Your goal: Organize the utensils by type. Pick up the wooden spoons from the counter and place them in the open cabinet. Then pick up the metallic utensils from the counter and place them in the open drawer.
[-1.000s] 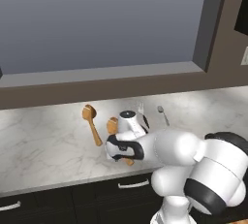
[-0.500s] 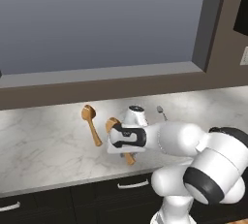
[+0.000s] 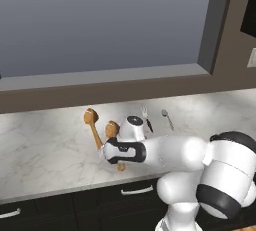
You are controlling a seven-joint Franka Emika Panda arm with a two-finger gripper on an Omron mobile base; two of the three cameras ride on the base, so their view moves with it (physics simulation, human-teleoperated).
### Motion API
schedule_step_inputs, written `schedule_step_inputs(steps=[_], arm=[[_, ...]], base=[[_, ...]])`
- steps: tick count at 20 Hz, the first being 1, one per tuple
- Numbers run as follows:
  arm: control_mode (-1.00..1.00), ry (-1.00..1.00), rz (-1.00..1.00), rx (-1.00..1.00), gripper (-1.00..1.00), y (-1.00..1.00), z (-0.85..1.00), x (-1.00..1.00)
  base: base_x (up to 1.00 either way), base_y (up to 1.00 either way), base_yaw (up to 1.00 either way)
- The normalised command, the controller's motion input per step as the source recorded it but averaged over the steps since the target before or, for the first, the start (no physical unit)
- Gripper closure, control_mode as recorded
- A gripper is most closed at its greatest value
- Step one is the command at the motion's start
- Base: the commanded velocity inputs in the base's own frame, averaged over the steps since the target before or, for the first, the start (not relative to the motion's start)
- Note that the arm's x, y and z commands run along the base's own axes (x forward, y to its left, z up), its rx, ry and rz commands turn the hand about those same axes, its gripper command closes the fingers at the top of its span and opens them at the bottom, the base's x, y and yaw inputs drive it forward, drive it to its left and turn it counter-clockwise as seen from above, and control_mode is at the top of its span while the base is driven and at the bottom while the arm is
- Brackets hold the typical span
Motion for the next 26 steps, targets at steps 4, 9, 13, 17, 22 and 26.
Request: schedule_step_inputs(steps=[4,9,13,17,22,26], arm=[[-1.0,-0.02,0.0,0.0,1.0,0.19,0.64,0.0],[-1.0,0.0,0.0,0.0,1.0,0.0,0.68,0.0],[-1.0,0.0,-0.01,0.0,1.0,-0.06,0.97,-0.04],[-1.0,0.0,-0.15,0.0,1.0,-0.38,1.0,-0.18],[-1.0,-0.01,-0.27,0.0,1.0,-0.62,1.0,-0.33],[-1.0,-0.08,-0.31,0.0,1.0,-0.78,0.94,-0.35]], base=[[0.0,0.0,0.0],[0.0,0.0,0.0],[0.0,0.0,0.0],[0.0,0.0,0.0],[0.0,0.0,0.0],[0.0,0.0,0.0]])
